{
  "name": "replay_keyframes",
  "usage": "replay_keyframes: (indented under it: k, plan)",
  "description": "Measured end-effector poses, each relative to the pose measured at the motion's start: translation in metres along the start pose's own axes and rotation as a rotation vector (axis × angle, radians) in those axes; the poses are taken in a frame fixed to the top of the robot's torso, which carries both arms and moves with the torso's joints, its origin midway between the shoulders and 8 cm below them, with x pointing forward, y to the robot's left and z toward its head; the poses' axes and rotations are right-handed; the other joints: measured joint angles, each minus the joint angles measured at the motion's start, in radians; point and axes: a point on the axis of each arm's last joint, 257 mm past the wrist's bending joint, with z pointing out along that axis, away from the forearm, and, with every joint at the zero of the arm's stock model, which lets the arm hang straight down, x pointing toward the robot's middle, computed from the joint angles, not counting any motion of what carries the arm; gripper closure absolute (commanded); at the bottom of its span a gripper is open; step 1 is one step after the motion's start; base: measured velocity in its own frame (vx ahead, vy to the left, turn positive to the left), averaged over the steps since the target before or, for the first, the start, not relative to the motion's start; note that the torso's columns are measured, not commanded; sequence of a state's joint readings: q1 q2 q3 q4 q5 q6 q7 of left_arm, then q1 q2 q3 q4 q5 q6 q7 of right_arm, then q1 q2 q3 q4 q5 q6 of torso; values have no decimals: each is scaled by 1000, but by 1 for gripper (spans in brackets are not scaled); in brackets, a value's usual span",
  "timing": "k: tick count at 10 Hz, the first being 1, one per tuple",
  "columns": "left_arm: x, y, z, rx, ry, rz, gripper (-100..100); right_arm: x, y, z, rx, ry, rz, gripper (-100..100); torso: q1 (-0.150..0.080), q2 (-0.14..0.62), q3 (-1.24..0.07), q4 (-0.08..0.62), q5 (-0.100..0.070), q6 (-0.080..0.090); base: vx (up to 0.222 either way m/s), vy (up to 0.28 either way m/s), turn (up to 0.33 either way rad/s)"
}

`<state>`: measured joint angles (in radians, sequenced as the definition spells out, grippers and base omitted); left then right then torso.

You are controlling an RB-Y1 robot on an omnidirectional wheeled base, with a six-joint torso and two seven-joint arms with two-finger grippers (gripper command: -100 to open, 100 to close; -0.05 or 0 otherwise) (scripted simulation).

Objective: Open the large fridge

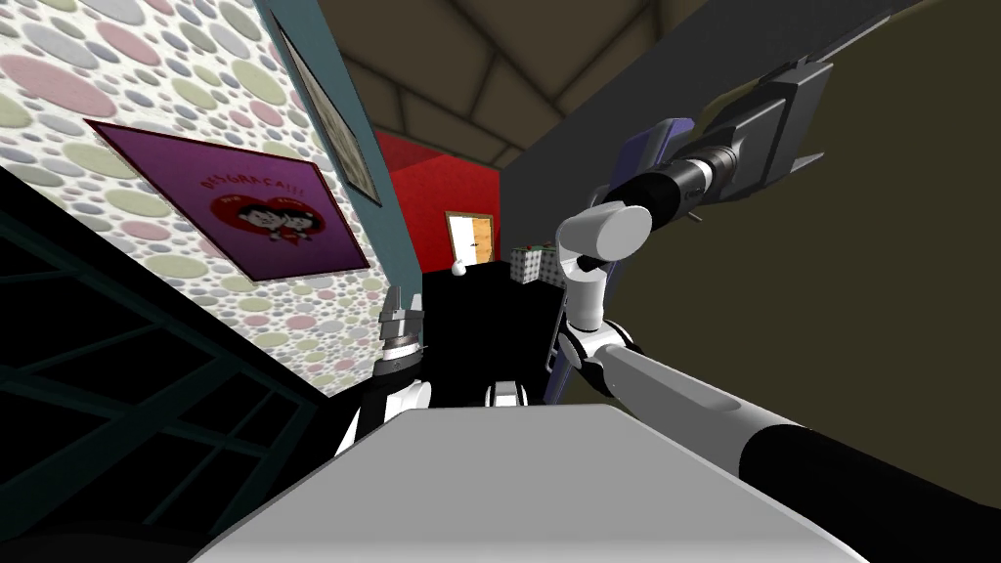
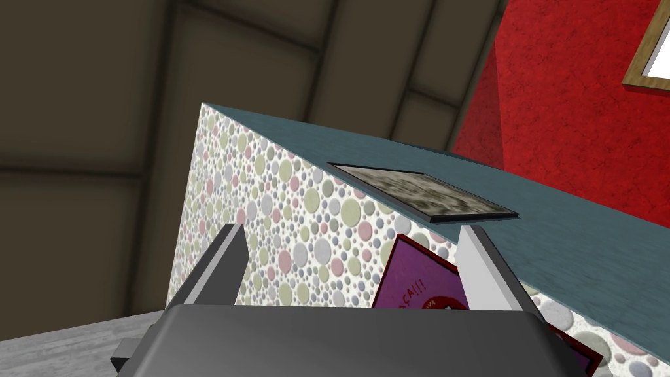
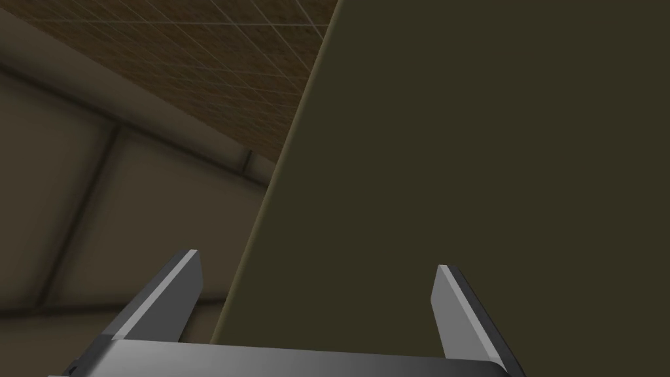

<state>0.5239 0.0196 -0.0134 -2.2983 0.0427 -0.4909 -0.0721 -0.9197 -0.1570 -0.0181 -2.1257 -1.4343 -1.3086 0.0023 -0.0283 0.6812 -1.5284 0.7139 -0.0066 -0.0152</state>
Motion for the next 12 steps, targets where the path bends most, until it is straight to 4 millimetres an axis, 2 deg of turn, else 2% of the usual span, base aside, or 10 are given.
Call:
replay_keyframes:
  k: [12]
  plan:
    - [0,0,0,0,0,0,0,-13,-7,-3,-49,-109,85,-100,2,-13,-12,-6,1,-4,-3,-9,36]
